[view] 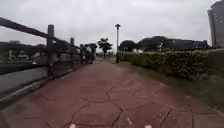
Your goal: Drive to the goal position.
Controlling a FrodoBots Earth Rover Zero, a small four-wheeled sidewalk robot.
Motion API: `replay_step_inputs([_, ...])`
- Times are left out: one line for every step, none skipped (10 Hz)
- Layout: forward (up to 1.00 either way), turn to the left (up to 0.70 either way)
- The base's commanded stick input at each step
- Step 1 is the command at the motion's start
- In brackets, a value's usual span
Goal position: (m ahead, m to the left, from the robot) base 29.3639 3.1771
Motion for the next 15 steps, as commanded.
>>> replay_step_inputs([1.00, 0.00])
replay_step_inputs([1.00, 0.00])
replay_step_inputs([1.00, 0.00])
replay_step_inputs([1.00, 0.00])
replay_step_inputs([1.00, 0.00])
replay_step_inputs([1.00, 0.00])
replay_step_inputs([1.00, 0.00])
replay_step_inputs([1.00, 0.00])
replay_step_inputs([1.00, 0.00])
replay_step_inputs([1.00, 0.00])
replay_step_inputs([1.00, 0.00])
replay_step_inputs([1.00, 0.00])
replay_step_inputs([1.00, 0.00])
replay_step_inputs([1.00, 0.00])
replay_step_inputs([1.00, 0.00])
